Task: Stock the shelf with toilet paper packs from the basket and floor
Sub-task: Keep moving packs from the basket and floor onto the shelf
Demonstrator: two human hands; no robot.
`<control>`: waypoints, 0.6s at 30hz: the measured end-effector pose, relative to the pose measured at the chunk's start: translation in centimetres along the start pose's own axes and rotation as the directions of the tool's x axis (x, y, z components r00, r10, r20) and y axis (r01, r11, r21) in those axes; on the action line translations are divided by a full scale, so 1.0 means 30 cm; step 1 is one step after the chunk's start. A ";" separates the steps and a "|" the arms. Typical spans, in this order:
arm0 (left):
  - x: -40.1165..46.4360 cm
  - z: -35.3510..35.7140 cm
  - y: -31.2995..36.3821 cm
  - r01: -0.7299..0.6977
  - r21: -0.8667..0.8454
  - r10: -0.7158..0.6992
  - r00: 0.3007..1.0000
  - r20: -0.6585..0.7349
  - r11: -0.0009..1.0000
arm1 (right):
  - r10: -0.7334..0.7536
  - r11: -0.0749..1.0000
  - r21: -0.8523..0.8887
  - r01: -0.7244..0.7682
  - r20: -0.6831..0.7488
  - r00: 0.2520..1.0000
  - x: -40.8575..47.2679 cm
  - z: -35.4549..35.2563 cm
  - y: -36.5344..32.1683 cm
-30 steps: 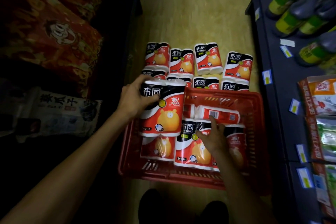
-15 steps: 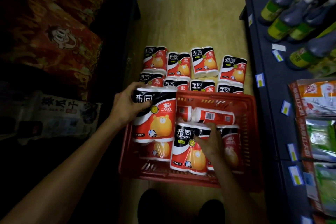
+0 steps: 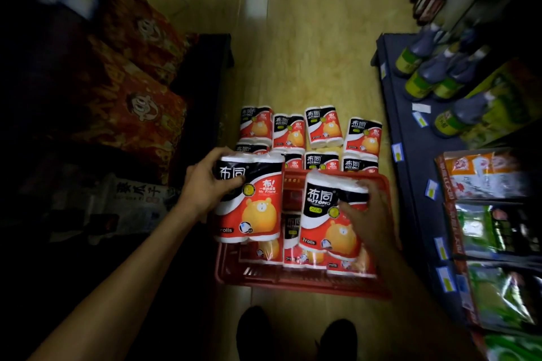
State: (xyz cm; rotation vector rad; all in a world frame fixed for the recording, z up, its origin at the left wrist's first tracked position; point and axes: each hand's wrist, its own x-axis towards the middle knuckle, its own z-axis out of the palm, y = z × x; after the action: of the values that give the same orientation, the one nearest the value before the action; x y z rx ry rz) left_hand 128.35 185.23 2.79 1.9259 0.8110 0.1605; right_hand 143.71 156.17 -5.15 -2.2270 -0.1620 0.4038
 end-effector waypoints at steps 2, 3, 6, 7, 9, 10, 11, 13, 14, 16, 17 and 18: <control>-0.021 -0.053 0.111 -0.011 -0.016 0.011 1.000 0.006 1.000 | -0.008 1.000 -0.005 0.008 -0.016 1.000 0.005 -0.132 -0.128; -0.030 -0.082 0.172 -0.019 -0.019 0.019 1.000 0.007 1.000 | -0.011 1.000 -0.003 0.011 -0.026 1.000 0.002 -0.197 -0.193; -0.057 -0.174 0.387 -0.056 0.025 0.056 0.998 0.002 0.998 | -0.039 0.999 -0.011 0.039 -0.062 0.997 -0.029 -0.399 -0.393; -0.065 -0.206 0.465 -0.070 0.042 0.071 0.998 -0.002 0.997 | -0.050 0.998 -0.029 0.048 -0.070 0.996 -0.041 -0.468 -0.456; -0.084 -0.271 0.618 -0.103 0.064 0.104 0.995 -0.008 0.993 | -0.069 0.996 -0.066 0.063 -0.081 0.994 -0.069 -0.606 -0.580; -0.090 -0.303 0.694 -0.129 0.073 0.129 0.992 -0.008 0.989 | -0.078 0.994 -0.080 0.070 -0.096 0.992 -0.084 -0.673 -0.640; -0.095 -0.334 0.768 -0.150 0.077 0.151 0.988 -0.004 0.986 | -0.089 0.993 -0.088 0.079 -0.113 0.990 -0.100 -0.743 -0.699; -0.105 -0.392 0.916 -0.200 0.071 0.200 0.980 0.009 0.977 | -0.112 0.991 -0.092 0.099 -0.155 0.981 -0.136 -0.878 -0.815; -0.110 -0.415 0.988 -0.232 0.071 0.231 0.973 0.015 0.970 | -0.117 0.990 -0.094 0.102 -0.173 0.978 -0.155 -0.942 -0.873; -0.119 -0.454 1.130 -0.283 0.075 0.282 0.959 0.016 0.956 | -0.129 0.988 -0.106 0.108 -0.211 0.969 -0.196 -1.064 -0.981; -0.120 -0.472 1.200 -0.306 0.075 0.305 0.952 0.013 0.949 | -0.141 0.986 -0.119 0.115 -0.239 0.961 -0.216 -1.120 -1.035; -0.120 -0.490 1.271 -0.328 0.075 0.327 0.945 0.017 0.942 | -0.149 0.985 -0.129 0.118 -0.268 0.952 -0.239 -1.175 -1.086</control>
State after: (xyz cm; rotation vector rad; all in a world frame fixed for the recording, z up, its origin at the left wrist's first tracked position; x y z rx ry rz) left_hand 136.94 183.56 42.86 2.1237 0.4931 0.3310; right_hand 149.69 149.28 42.52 -2.3393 -0.1884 0.0072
